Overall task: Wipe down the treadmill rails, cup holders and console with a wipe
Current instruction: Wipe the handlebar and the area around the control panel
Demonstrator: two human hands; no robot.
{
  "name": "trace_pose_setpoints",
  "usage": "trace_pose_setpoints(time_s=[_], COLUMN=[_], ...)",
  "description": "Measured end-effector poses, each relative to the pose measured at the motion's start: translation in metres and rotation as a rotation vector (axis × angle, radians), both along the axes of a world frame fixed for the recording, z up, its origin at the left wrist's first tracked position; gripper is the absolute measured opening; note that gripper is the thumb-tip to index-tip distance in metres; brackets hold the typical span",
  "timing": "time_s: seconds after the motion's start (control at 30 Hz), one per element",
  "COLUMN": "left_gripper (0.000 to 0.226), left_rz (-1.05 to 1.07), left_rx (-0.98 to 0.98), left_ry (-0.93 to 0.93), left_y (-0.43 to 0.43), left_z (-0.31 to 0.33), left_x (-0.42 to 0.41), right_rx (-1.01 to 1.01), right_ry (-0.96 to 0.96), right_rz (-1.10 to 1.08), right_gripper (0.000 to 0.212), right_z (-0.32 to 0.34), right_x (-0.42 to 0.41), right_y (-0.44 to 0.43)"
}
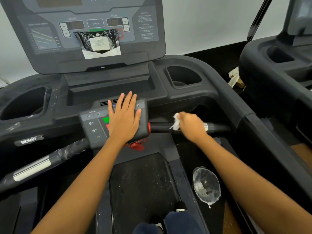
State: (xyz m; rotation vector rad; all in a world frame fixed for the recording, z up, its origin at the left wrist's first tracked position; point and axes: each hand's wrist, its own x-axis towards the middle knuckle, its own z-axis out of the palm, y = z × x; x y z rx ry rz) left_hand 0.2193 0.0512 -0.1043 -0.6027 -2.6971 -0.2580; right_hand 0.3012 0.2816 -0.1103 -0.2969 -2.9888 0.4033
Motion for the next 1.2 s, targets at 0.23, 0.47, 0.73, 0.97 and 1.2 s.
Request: trace_pose_setpoints(time_s=[0.23, 0.47, 0.73, 0.97, 1.2], left_gripper=[0.054, 0.055, 0.054, 0.053, 0.054], left_rz=[0.003, 0.007, 0.014, 0.009, 0.015], left_rx=[0.000, -0.005, -0.014, -0.007, -0.009], left_ry=[0.013, 0.004, 0.007, 0.012, -0.003], left_y=[0.001, 0.001, 0.002, 0.002, 0.002], left_z=[-0.001, 0.000, 0.001, 0.000, 0.001], left_x=[0.001, 0.001, 0.000, 0.001, 0.002], right_rx=[-0.407, -0.103, 0.110, -0.894, -1.901], right_ry=[0.279, 0.207, 0.232, 0.649, 0.468], right_rz=[-0.049, 0.036, -0.119, -0.555, -1.325], right_gripper=[0.024, 0.067, 0.049, 0.020, 0.016], right_z=[0.005, -0.061, -0.017, -0.035, 0.007], right_x=[-0.004, 0.048, -0.016, 0.039, 0.017], right_y=[-0.011, -0.094, -0.083, -0.122, -0.081])
